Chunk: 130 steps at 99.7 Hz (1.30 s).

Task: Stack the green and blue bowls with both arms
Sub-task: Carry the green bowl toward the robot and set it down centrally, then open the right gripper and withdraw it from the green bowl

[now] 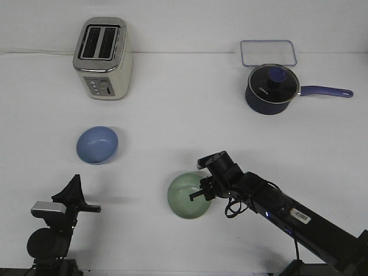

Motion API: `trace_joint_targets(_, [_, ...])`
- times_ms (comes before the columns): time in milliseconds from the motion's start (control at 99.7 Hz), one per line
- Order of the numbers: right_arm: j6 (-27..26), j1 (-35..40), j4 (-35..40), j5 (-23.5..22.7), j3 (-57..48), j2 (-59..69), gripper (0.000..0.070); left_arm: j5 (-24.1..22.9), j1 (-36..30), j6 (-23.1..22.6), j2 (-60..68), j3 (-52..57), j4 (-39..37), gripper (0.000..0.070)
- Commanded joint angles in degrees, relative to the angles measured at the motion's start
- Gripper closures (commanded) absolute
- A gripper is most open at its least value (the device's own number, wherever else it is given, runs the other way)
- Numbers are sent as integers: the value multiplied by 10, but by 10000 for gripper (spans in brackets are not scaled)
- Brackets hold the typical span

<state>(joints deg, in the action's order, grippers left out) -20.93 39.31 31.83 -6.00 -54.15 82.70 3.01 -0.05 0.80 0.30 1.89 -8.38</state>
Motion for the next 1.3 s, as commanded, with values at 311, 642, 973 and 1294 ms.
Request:
trace_joint_targets(311, [18,4,-10,-30,-7,16,438,0,0,48,-1,-10,-7,686])
trace_joint_targets(642, [55,-27,-87,-20,-7,-117,414,0,0,206,0,19,-2,688])
trace_joint_targets(973, [105,-56,-116,118,54,-315,417,-59,1,245,62,139,142,687])
trace_joint_targets(1294, [76,-56,-136,138,235,-501,417,-53,2,240,348,307,201,682])
